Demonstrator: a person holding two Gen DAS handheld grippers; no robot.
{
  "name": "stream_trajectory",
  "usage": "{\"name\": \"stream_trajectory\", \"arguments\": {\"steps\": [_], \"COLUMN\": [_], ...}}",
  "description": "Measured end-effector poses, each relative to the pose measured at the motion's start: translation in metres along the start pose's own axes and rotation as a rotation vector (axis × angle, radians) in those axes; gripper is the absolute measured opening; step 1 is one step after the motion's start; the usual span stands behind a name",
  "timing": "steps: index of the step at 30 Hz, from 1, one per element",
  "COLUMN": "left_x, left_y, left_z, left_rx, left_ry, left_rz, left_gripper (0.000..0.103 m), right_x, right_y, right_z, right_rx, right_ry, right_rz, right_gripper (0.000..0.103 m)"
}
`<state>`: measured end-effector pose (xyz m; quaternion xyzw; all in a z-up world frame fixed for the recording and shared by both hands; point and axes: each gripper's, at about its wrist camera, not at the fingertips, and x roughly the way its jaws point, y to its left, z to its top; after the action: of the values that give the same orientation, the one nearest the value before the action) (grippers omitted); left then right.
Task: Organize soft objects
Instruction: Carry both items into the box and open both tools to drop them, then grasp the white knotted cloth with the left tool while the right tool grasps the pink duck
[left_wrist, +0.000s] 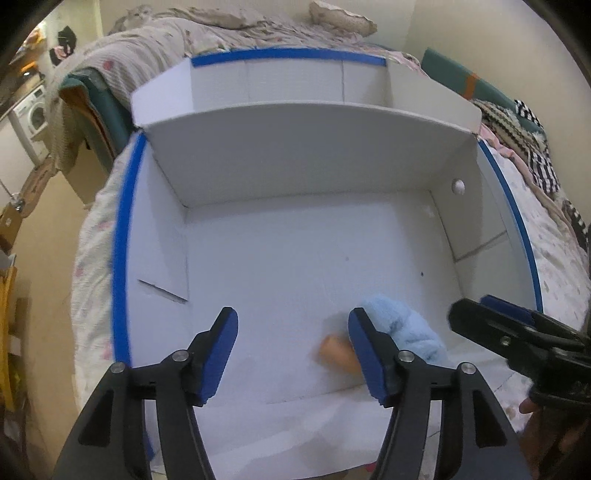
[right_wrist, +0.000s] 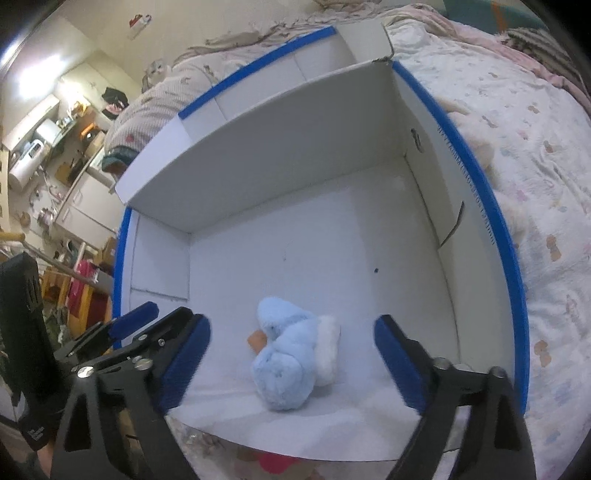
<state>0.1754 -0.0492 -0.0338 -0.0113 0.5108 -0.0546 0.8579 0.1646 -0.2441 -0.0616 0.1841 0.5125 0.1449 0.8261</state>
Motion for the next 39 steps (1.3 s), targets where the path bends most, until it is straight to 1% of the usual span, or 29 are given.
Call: {"name": "stream_trajectory", "arguments": {"steps": [6, 12, 16, 20, 25, 30, 35, 39], "left_x": [-0.012, -0.026, -0.045, -0.066, -0.08, -0.088, -0.086, -0.075], "left_y": [0.01, 0.015, 0.025, 0.038, 0.053, 0.062, 0.079, 0.096], "left_z": [0.002, -0.002, -0.008, -0.021, -0.046, -0.074, -0.1, -0.116], "left_rx": [-0.042, -0.06, -0.071, -0.09, -0.137, -0.15, -0.211, -0.276], "left_ry": [-0.044, -0.06, -0.073, -0.09, -0.063, -0.043, 0.007, 0.063], "left_rz": [0.018, 0.028, 0.038, 0.056, 0.064, 0.087, 0.072, 0.057], "left_gripper": [0.06, 0.06, 0.06, 0.06, 0.06, 0.06, 0.06, 0.06], "right_x": [-0.003, -0.01, -0.02, -0.038, -0.054, -0.064, -0.064, -0.06], "right_y": [0.003, 0.003, 0.002, 0.008, 0.011, 0.011, -0.001, -0.008], "right_z": [0.0, -0.002, -0.009, -0.019, -0.043, -0.065, -0.087, -0.097], "right_rx": [-0.017, -0.011, -0.007, -0.037, -0.052, -0.068, -0.034, -0.008], "right_ry": [-0.008, -0.022, -0.02, -0.036, -0.033, -0.021, 0.01, 0.036], "right_rz": [0.004, -0.002, 0.015, 0.025, 0.043, 0.037, 0.033, 0.02], "right_gripper": [0.098, 0.098, 0.098, 0.098, 0.098, 0.098, 0.098, 0.098]}}
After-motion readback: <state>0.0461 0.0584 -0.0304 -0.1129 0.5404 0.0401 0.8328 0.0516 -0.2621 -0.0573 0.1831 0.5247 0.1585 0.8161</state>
